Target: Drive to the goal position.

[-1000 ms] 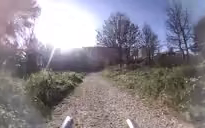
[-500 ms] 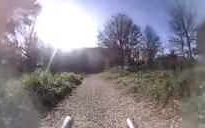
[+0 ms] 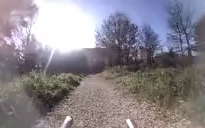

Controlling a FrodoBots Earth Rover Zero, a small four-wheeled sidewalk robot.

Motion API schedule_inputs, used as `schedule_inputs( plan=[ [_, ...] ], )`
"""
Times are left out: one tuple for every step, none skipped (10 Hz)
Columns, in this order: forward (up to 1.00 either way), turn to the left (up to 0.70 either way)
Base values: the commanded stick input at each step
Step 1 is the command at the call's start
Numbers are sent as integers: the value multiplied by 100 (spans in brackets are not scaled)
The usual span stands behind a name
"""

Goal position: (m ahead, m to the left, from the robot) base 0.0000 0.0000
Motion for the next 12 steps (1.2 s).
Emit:
schedule_inputs(
  plan=[
    [50,0],
    [50,0],
    [50,0],
    [50,0],
    [50,0],
    [50,0],
    [50,0],
    [50,0],
    [50,0],
    [50,0],
    [50,0],
    [50,0]
  ],
)
